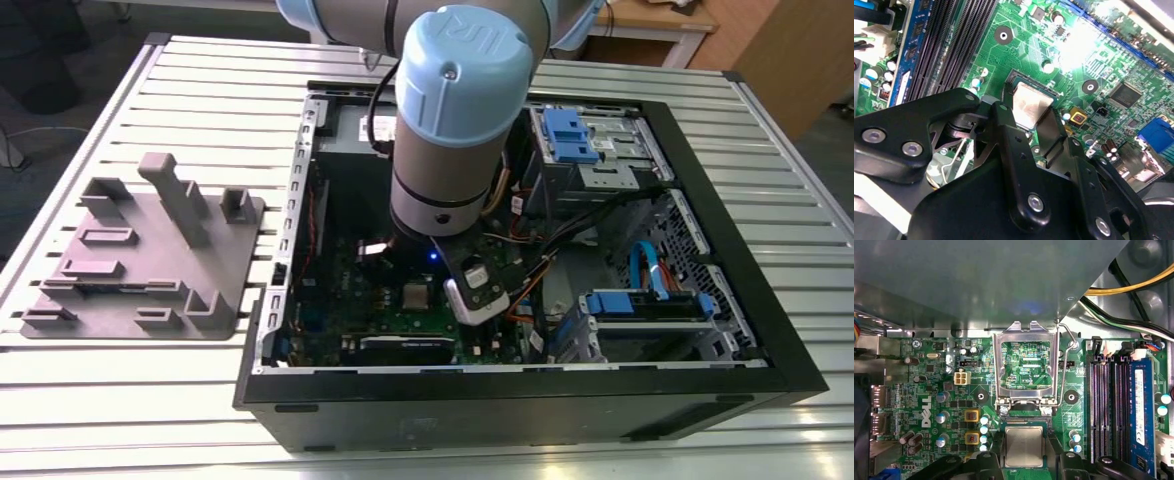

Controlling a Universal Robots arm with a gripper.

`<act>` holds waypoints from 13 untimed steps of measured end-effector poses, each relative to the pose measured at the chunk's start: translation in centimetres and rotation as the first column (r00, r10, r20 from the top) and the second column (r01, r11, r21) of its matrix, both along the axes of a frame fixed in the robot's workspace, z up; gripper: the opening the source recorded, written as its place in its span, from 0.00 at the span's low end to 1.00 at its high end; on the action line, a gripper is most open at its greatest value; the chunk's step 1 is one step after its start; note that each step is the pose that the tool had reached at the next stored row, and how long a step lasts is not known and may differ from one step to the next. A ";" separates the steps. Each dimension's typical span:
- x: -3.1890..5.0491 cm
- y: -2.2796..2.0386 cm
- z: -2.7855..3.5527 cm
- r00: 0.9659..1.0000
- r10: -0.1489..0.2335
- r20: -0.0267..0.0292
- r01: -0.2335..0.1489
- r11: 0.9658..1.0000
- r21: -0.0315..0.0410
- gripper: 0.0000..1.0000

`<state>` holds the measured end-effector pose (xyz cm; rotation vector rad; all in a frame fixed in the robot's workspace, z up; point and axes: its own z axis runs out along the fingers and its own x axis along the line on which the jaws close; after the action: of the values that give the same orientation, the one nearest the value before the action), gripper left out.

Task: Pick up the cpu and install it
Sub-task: 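Place the cpu into insertion slot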

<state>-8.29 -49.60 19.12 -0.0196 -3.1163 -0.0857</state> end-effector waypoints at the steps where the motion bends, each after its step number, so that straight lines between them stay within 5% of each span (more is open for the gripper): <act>1: 0.00 0.00 0.00 1.000 0.000 0.000 0.000 1.000 0.000 0.46; 13: 0.00 0.00 0.00 1.000 0.000 0.000 0.000 1.000 0.000 0.39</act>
<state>-8.30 -49.60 19.12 -0.0196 -3.1163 -0.0855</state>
